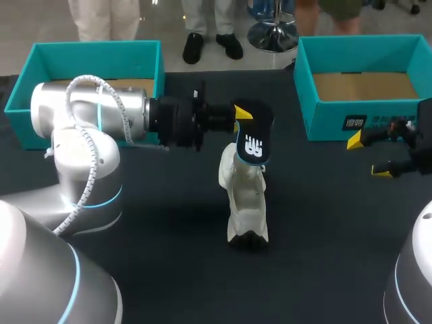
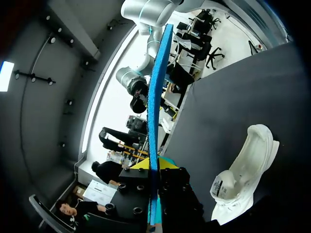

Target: Take the shoe out of the shoebox, open the shoe tongue, remove and reinsert the insole, then place the shoe into the shoebox

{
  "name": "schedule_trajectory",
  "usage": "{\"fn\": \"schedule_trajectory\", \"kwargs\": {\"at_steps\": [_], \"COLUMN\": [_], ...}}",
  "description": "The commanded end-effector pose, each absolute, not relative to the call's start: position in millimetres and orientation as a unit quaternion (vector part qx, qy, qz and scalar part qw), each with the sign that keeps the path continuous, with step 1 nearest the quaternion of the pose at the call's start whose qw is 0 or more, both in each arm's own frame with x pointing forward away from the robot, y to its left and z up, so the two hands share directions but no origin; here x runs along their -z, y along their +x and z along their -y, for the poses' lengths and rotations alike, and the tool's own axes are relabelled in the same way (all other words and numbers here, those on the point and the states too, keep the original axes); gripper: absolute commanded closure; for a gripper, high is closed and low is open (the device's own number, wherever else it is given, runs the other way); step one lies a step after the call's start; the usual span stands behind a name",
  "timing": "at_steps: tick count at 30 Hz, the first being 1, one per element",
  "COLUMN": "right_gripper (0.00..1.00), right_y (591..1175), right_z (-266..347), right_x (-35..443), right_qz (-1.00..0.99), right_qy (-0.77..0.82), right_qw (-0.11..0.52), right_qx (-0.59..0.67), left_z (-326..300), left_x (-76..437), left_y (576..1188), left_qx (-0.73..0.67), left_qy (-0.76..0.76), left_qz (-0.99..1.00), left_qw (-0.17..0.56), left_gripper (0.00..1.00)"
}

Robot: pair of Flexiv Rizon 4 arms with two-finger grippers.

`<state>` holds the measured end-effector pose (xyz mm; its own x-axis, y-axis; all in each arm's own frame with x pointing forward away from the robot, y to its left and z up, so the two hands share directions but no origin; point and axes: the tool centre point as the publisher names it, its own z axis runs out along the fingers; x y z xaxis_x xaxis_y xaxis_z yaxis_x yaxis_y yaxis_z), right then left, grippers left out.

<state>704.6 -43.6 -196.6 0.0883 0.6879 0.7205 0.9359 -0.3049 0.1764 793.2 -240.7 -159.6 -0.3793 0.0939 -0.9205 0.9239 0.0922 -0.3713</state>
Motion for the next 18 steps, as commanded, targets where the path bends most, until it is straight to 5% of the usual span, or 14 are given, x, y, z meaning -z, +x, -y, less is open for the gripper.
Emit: {"fn": "schedule_trajectory", "kwargs": {"at_steps": [1, 7, 18], "right_gripper": [0.0, 0.0, 0.0], "right_y": [704.4, 704.4, 704.4], "right_z": [42.5, 42.5, 42.5], "right_x": [197.1, 197.1, 197.1], "right_qz": [0.565, 0.565, 0.565], "right_qy": [-0.72, -0.72, -0.72], "right_qw": [0.166, 0.166, 0.166], "right_qx": [0.368, 0.368, 0.368], "left_z": [241.4, 241.4, 218.2], "left_x": [159.0, 159.0, 166.4], "left_y": [792.8, 792.8, 760.5], "left_qx": [0.538, 0.538, 0.588], "left_qy": [0.404, 0.404, 0.356], "left_qz": [-0.632, -0.632, -0.677], "left_qw": [0.384, 0.384, 0.262], "left_gripper": [1.0, 1.0, 1.0]}}
